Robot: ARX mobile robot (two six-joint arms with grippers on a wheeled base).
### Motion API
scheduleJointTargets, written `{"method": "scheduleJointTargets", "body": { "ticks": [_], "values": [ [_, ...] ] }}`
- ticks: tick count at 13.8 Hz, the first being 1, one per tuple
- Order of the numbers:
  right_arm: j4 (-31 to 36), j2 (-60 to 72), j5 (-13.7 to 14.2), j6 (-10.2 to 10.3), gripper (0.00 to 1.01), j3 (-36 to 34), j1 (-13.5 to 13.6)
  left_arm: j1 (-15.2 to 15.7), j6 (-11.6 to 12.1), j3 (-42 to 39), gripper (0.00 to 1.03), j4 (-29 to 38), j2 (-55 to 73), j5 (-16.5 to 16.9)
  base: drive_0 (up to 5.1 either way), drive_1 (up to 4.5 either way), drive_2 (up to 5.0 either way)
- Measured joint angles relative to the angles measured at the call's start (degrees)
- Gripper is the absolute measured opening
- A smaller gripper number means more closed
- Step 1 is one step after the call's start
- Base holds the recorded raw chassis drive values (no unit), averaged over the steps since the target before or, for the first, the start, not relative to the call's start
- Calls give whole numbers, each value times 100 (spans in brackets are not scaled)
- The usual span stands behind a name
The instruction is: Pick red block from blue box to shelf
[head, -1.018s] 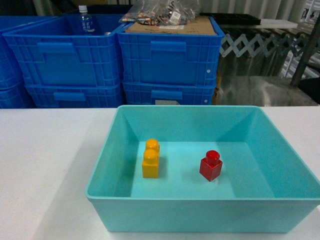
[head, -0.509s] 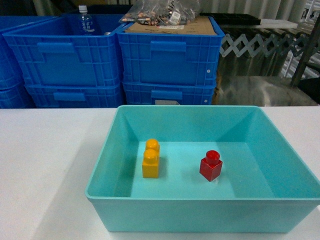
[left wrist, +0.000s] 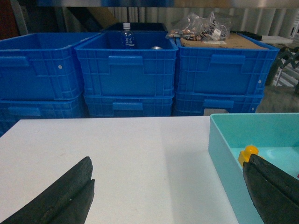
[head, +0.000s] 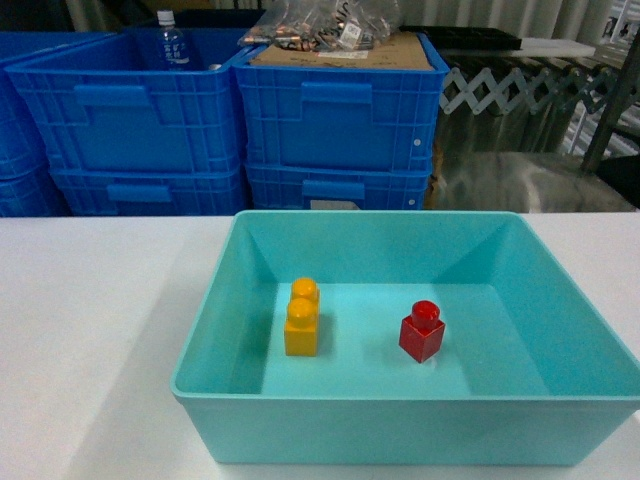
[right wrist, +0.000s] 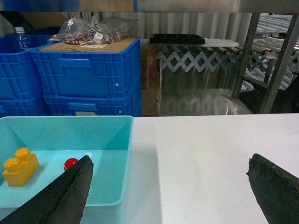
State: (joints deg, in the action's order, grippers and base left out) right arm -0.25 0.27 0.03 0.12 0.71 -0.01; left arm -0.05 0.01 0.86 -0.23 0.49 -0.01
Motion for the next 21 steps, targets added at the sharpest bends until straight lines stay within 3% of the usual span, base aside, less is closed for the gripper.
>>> {"method": "scheduleJointTargets", "body": {
  "ticks": [2, 3, 4, 6, 8, 10, 12, 15, 16, 19, 21],
  "values": [
    [0, 0, 0, 0, 98, 0, 0, 0, 0, 0, 98, 0, 0, -2, 0, 0, 0],
    [-505, 190, -262, -223, 98, 140, 2, 0, 0, 0, 98, 0, 0, -2, 0, 0, 0],
    [-400, 916, -179, -474, 98, 304, 273, 0, 0, 0, 98, 2, 0, 2, 0, 0, 0],
    [372, 2203, 92, -511, 98, 820, 1104, 0, 0, 0, 98, 0, 0, -4, 0, 0, 0],
    [1147, 4262, 306, -223, 98, 1725, 1882, 0, 0, 0, 98, 2, 0, -2, 0, 0, 0],
    [1499, 6175, 328, 129, 98, 2627, 2312, 0, 0, 0, 98, 2, 0, -2, 0, 0, 0],
    [1504, 8039, 494, 374, 98, 3703, 2393, 0, 2, 0, 98, 2, 0, -2, 0, 0, 0],
    [1279, 10129, 654, 737, 98, 4990, 2229, 0, 2, 0, 98, 2, 0, -2, 0, 0, 0],
    [914, 11442, 682, 925, 98, 5998, 2087, 0, 0, 0, 98, 2, 0, -2, 0, 0, 0],
    [590, 12229, 619, 970, 98, 6758, 2059, 0, 0, 0, 98, 0, 0, -2, 0, 0, 0],
    [492, 12507, 551, 968, 98, 6894, 2068, 0, 0, 0, 98, 2, 0, -2, 0, 0, 0]
  ]
}}
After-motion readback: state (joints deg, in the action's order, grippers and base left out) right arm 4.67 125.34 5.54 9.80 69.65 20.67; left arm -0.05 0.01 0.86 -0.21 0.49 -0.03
